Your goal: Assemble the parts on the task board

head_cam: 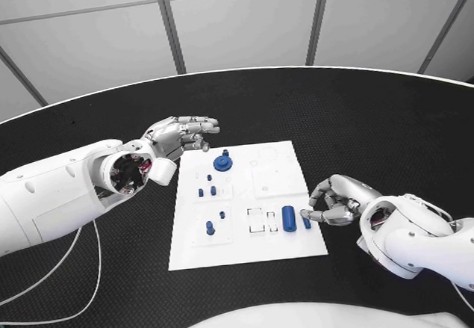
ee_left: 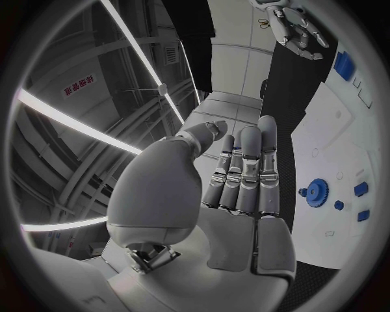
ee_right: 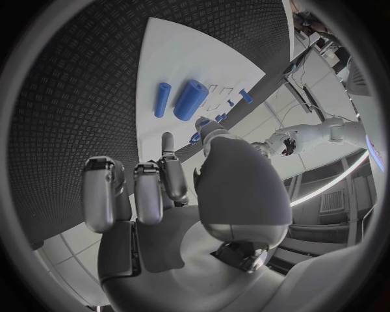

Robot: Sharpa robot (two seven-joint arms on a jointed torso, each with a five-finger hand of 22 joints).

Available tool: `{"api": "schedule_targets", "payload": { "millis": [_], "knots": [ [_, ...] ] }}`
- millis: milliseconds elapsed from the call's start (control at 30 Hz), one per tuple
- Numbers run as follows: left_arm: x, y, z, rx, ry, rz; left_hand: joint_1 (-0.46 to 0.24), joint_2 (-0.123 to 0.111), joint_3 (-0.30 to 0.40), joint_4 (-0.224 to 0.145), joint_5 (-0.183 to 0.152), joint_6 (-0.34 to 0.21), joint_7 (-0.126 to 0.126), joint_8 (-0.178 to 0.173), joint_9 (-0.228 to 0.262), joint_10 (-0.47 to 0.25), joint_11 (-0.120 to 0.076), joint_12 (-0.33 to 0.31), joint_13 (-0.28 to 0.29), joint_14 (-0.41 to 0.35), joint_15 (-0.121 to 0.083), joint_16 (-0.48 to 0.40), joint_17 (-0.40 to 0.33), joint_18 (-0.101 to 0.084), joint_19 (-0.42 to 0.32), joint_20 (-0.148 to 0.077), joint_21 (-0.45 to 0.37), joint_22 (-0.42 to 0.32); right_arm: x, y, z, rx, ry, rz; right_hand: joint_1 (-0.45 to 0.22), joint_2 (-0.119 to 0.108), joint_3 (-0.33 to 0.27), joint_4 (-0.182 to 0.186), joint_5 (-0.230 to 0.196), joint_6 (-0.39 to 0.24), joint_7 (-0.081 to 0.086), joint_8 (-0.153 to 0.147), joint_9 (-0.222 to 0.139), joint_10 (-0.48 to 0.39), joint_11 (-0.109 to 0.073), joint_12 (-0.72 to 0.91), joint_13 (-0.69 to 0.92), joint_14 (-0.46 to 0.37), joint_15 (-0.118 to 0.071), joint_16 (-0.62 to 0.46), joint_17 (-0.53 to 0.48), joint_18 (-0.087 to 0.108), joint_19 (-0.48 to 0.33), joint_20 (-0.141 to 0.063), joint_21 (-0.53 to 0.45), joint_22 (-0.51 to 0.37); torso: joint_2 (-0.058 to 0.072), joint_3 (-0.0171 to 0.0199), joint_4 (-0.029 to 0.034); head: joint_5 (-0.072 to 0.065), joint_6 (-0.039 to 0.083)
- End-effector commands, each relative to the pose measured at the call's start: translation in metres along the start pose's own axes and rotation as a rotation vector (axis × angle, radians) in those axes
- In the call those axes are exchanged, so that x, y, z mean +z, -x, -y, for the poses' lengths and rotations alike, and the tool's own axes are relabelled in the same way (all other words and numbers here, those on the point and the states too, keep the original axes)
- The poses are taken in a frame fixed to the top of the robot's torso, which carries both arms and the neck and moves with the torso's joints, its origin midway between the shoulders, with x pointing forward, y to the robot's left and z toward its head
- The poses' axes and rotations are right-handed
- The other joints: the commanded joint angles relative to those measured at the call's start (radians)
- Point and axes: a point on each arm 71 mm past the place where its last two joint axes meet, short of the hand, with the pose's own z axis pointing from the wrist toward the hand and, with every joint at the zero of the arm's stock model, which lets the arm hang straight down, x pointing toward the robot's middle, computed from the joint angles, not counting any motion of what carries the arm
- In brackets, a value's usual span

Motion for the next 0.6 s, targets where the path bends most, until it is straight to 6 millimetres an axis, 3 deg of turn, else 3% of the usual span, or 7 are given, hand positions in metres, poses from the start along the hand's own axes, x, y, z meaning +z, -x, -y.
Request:
{"api": "schedule_targets", "payload": {
  "millis": [33, 400, 600],
  "knots": [
    [0.000, 0.000, 0.000, 0.000, 0.000, 0.000, -0.002, 0.009, -0.006, 0.001, 0.002, -0.008, 0.001, 0.004, -0.001, -0.007, 0.003, 0.006, -0.002, -0.007, 0.000, -0.003, -0.001, 0.015, -0.007, 0.002, -0.005, -0.001, 0.003, -0.007, -0.005, 0.001, 0.006, -0.013, -0.012, 0.005, -0.015, 0.000, 0.001, -0.007, -0.003, 0.005, 0.002, 0.010, 0.000, 0.007, 0.067, 0.086, -0.001, 0.009, 0.167, -0.010, 0.080, 0.000, 0.009, 0.216, 0.002, 0.0000, 0.0015, 0.002, -0.002],
    [-0.001, 0.000, 0.000, 0.000, 0.001, 0.000, -0.002, 0.009, -0.006, 0.001, 0.002, -0.008, 0.001, 0.004, -0.001, -0.007, 0.003, 0.006, -0.002, -0.007, 0.000, -0.003, -0.001, 0.015, -0.007, 0.002, -0.005, -0.001, 0.008, -0.017, -0.013, 0.001, 0.019, -0.030, -0.026, 0.018, -0.040, 0.001, -0.002, -0.008, -0.004, 0.013, 0.002, 0.014, 0.000, 0.015, 0.077, 0.088, -0.001, 0.013, 0.178, -0.011, 0.082, 0.001, 0.018, 0.221, 0.003, -0.0023, 0.0017, 0.004, -0.007],
    [-0.002, 0.000, 0.000, 0.000, 0.003, 0.000, -0.002, 0.009, -0.006, 0.001, 0.002, -0.008, 0.001, 0.004, -0.001, -0.007, 0.003, 0.006, -0.002, -0.007, 0.000, -0.003, -0.001, 0.015, -0.007, 0.002, -0.005, -0.001, 0.013, -0.021, -0.015, -0.005, 0.018, -0.041, -0.029, 0.023, -0.044, 0.001, 0.000, -0.008, -0.005, 0.015, 0.003, 0.014, -0.001, 0.015, 0.078, 0.088, -0.001, 0.013, 0.177, -0.011, 0.082, 0.001, 0.017, 0.221, 0.004, -0.0036, 0.0005, 0.001, -0.003]
  ]
}}
